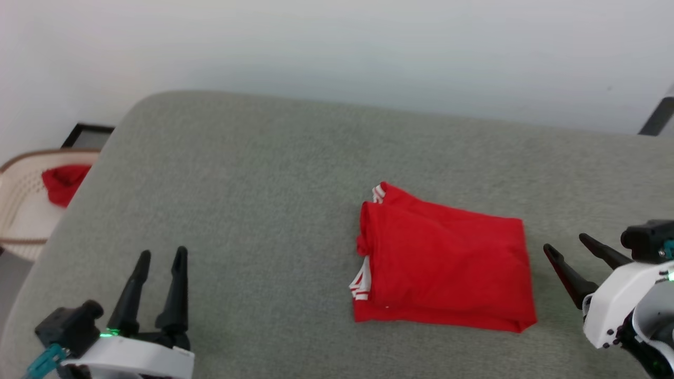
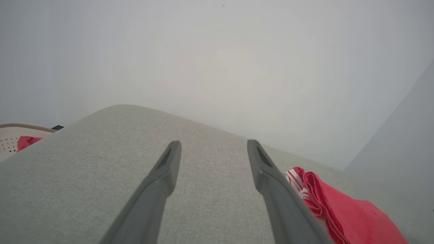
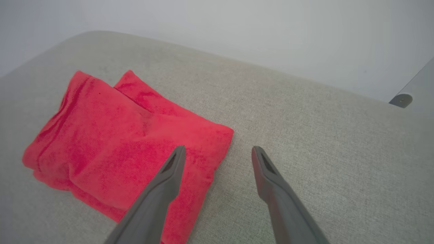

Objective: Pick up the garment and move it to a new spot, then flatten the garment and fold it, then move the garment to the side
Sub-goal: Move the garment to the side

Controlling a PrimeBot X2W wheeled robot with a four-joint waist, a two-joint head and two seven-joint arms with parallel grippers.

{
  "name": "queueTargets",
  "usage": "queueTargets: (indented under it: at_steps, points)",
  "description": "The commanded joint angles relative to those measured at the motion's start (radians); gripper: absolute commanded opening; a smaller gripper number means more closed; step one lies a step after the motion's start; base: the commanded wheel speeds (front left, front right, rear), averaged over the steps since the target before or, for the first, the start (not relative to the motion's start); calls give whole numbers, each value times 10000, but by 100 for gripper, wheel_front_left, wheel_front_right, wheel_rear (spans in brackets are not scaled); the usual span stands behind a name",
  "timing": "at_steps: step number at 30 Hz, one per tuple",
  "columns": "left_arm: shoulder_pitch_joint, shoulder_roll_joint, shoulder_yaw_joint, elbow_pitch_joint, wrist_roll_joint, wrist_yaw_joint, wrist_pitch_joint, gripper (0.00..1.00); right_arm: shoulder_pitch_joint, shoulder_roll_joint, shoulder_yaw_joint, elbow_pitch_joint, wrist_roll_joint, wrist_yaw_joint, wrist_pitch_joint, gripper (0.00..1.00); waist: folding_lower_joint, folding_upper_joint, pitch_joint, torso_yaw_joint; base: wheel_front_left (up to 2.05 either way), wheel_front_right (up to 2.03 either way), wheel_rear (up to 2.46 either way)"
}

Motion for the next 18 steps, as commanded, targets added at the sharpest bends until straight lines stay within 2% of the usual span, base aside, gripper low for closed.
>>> queueTargets:
  at_steps: [1,7,18]
  points:
    - [-191,-54,-70,-7,-68,-1,-1,100,-238,-161,103,88,64,-12,302,100,0,0,528,417,0,0,0]
    - [-564,-212,-253,-16,-92,-1,-1,100,-703,-322,295,305,130,-12,1473,100,0,0,1258,659,0,0,0]
    - [-1214,-442,-544,78,-172,-1,0,100,-1048,-91,525,769,466,-10,3157,100,0,0,2189,811,0,0,0]
